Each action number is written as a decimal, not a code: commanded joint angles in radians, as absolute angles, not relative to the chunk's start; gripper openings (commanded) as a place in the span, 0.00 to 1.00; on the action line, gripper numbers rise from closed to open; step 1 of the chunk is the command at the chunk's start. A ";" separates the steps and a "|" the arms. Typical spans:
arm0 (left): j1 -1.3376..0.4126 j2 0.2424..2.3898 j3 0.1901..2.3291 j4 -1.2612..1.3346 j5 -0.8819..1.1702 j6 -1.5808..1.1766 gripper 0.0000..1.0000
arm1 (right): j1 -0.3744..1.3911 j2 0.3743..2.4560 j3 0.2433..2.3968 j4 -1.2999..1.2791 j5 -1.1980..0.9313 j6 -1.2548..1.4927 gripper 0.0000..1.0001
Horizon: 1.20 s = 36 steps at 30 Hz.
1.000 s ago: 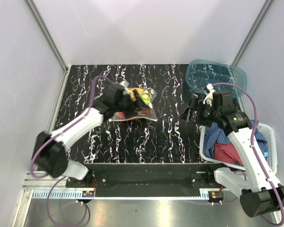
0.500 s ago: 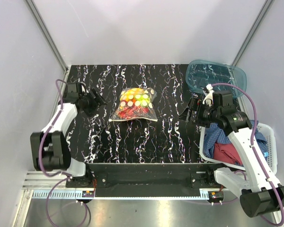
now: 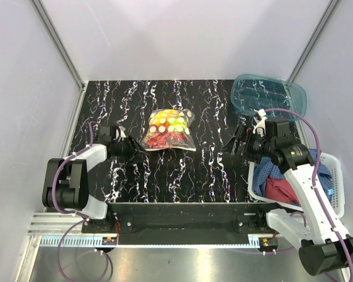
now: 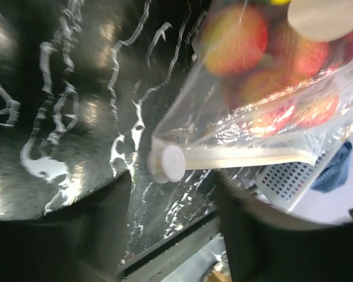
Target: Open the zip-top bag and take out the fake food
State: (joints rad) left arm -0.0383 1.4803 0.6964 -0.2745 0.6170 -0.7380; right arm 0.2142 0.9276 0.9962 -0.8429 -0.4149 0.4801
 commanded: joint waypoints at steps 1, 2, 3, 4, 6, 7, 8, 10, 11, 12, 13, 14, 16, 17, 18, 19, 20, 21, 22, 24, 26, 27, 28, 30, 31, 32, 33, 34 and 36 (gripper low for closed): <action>-0.048 1.470 0.696 -0.120 0.692 -0.782 0.47 | 0.219 0.934 1.002 -0.813 -0.454 0.499 1.00; -0.051 1.467 0.703 -0.118 0.690 -0.779 0.43 | 0.219 0.937 1.002 -0.808 -0.459 0.499 1.00; -0.054 1.462 0.716 -0.117 0.689 -0.775 0.42 | 0.219 0.940 1.000 -0.808 -0.460 0.497 1.00; -0.054 1.453 0.722 -0.117 0.686 -0.772 0.42 | 0.219 0.940 0.999 -0.808 -0.460 0.500 1.00; -0.054 1.447 0.736 -0.130 0.675 -0.759 0.42 | 0.219 0.940 0.996 -0.802 -0.462 0.503 1.00; -0.054 1.439 0.753 -0.147 0.663 -0.753 0.45 | 0.219 0.939 0.993 -0.804 -0.463 0.506 1.00; -0.054 1.436 0.761 -0.178 0.635 -0.749 0.51 | 0.219 0.939 0.989 -0.801 -0.463 0.508 1.00; -0.049 1.422 0.756 -0.195 0.611 -0.764 0.59 | 0.218 0.931 0.983 -0.798 -0.463 0.515 1.00; -0.045 1.416 0.749 -0.178 0.607 -0.803 0.59 | 0.219 0.931 0.982 -0.795 -0.463 0.518 1.00; -0.035 1.417 0.744 -0.172 0.607 -0.825 0.59 | 0.219 0.925 0.982 -0.795 -0.463 0.522 1.00; -0.029 1.420 0.739 -0.169 0.614 -0.844 0.58 | 0.219 0.923 0.974 -0.792 -0.466 0.528 1.00; -0.014 1.427 0.738 -0.161 0.627 -0.876 0.58 | 0.218 0.920 0.973 -0.787 -0.468 0.529 1.00; -0.006 1.424 0.739 -0.155 0.626 -0.899 0.58 | 0.219 0.919 0.973 -0.787 -0.466 0.532 1.00; -0.002 1.420 0.742 -0.156 0.617 -0.916 0.58 | 0.219 0.917 0.973 -0.787 -0.466 0.534 1.00; -0.002 1.422 0.745 -0.160 0.611 -0.922 0.58 | 0.218 0.916 0.973 -0.785 -0.465 0.537 1.00; 0.014 1.425 0.744 -0.166 0.603 -0.934 0.58 | 0.219 0.914 0.973 -0.785 -0.463 0.537 1.00; 0.031 1.434 0.742 -0.170 0.601 -0.939 0.58 | 0.219 0.914 0.971 -0.781 -0.463 0.537 1.00; 0.037 1.440 0.742 -0.172 0.598 -0.943 0.58 | 0.219 0.913 0.971 -0.779 -0.463 0.538 1.00; 0.041 1.448 0.742 -0.173 0.601 -0.948 0.58 | 0.219 0.913 0.971 -0.775 -0.462 0.540 1.00; 0.044 1.474 0.750 -0.170 0.601 -0.950 0.56 | 0.219 0.914 0.971 -0.773 -0.463 0.541 1.00; 0.048 1.500 0.762 -0.170 0.603 -0.937 0.53 | 0.219 0.917 0.969 -0.769 -0.462 0.541 1.00; 0.048 1.523 0.778 -0.172 0.600 -0.936 0.50 | 0.219 0.917 0.969 -0.767 -0.460 0.540 1.00; 0.048 1.534 0.784 -0.172 0.603 -0.928 0.47 | 0.219 0.919 0.971 -0.761 -0.460 0.540 1.00; 0.049 1.555 0.799 -0.169 0.606 -0.922 0.40 | 0.219 0.926 0.974 -0.756 -0.468 0.541 1.00; 0.048 1.557 0.802 -0.164 0.610 -0.917 0.38 | 0.219 0.934 0.976 -0.750 -0.468 0.540 1.00; 0.048 1.557 0.805 -0.164 0.612 -0.919 0.32 | 0.219 0.937 0.976 -0.746 -0.472 0.535 1.00; 0.048 1.555 0.805 -0.164 0.614 -0.916 0.29 | 0.221 0.942 0.982 -0.741 -0.483 0.532 1.00; 0.048 1.543 0.807 -0.164 0.615 -0.917 0.25 | 0.219 0.952 0.985 -0.726 -0.491 0.526 1.00; 0.048 1.519 0.807 -0.164 0.618 -0.910 0.14 | 0.222 0.965 0.988 -0.709 -0.505 0.502 1.00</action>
State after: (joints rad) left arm 0.0456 1.5600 0.7654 -0.1898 0.6090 -0.9199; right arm 0.2142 0.9424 0.9680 -0.7753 -0.4587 0.5358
